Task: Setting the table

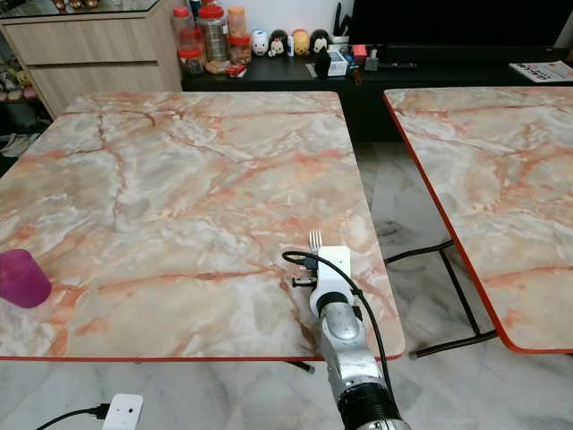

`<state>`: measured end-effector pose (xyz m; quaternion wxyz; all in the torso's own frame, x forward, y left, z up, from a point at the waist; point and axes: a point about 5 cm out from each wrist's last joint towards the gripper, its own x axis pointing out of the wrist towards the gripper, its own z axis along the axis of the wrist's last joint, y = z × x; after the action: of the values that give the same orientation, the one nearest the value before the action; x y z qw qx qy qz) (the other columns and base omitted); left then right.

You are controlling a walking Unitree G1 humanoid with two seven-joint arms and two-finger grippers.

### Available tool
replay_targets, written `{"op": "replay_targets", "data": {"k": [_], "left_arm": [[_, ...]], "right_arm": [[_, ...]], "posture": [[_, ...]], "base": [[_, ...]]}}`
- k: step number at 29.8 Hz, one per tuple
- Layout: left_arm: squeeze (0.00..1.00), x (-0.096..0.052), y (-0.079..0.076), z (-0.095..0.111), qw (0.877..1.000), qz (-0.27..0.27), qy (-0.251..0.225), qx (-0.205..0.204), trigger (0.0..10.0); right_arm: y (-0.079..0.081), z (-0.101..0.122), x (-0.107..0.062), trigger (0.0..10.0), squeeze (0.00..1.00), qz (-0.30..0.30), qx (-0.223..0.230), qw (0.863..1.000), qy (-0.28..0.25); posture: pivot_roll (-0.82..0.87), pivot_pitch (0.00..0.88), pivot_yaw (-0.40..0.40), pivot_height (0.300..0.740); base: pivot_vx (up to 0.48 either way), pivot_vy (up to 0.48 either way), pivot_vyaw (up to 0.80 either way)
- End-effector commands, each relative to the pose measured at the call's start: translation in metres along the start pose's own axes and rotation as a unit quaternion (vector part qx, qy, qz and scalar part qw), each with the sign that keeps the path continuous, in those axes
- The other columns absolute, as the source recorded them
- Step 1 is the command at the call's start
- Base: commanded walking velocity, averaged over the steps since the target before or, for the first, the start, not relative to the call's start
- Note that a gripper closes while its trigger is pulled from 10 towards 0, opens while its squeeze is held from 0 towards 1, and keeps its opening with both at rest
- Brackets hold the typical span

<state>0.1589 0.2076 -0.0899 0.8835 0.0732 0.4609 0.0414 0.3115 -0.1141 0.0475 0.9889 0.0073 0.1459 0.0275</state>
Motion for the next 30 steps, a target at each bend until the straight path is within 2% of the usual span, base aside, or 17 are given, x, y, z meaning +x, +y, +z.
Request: {"op": "replay_targets", "data": {"k": [1, 4, 5, 6, 9, 14, 17, 30], "left_arm": [[0.0, 0.0, 0.001, -0.004, 1.0, 0.002, 0.011, 0.005, 10.0], [0.0, 0.0, 0.001, -0.003, 1.0, 0.003, 0.01, 0.005, 10.0], [0.0, 0.0, 0.0, -0.002, 1.0, 0.003, 0.01, 0.005, 10.0], [0.0, 0.0, 0.0, -0.002, 1.0, 0.003, 0.009, 0.005, 10.0], [0.0, 0.0, -0.001, -0.002, 1.0, 0.003, 0.008, 0.005, 10.0], [0.0, 0.0, -0.002, -0.002, 1.0, 0.004, 0.008, 0.006, 10.0], [0.0, 0.0, -0.002, -0.001, 1.0, 0.002, -0.001, 0.012, 10.0], [0.0, -0.001, -0.003, -0.003, 1.0, 0.006, 0.003, 0.012, 10.0]], "right_arm": [[0.006, 0.013, 0.001, 0.0, 0.0, 0.012, 0.0, 0.999, -0.03], [0.012, 0.03, 0.003, 0.0, 0.0, 0.027, 0.009, 0.998, -0.062], [0.014, 0.032, 0.003, 5.4, 0.0, 0.032, 0.008, 0.997, -0.066], [0.015, 0.033, 0.003, 10.0, 0.0, 0.036, 0.001, 0.997, -0.066], [0.02, 0.046, 0.004, 10.0, 0.0, 0.044, -0.008, 0.995, -0.085], [0.021, 0.052, 0.004, 10.0, 0.0, 0.045, -0.008, 0.994, -0.094], [0.023, 0.058, 0.004, 10.0, 0.0, 0.056, -0.024, 0.993, -0.105], [0.02, 0.058, 0.004, 10.0, 0.0, 0.054, -0.03, 0.993, -0.105]], "posture": [[0.01, 0.047, 0.02, 0.74], [0.01, 0.041, 0.017, 0.74], [0.01, 0.04, 0.017, 0.74], [0.01, 0.037, 0.016, 0.74], [0.01, 0.033, 0.015, 0.74], [0.01, 0.024, 0.013, 0.74], [0.0, 0.013, 0.01, 0.74], [0.0, 0.004, 0.001, 0.74]], "base": [[0.0, 0.0, 0.0], [0.0, 0.0, 0.0], [0.0, 0.0, 0.0], [0.0, 0.0, 0.0], [0.0, 0.0, 0.0], [0.0, 0.0, 0.0], [0.0, 0.0, 0.0], [0.0, -0.472, 0.0]]}}
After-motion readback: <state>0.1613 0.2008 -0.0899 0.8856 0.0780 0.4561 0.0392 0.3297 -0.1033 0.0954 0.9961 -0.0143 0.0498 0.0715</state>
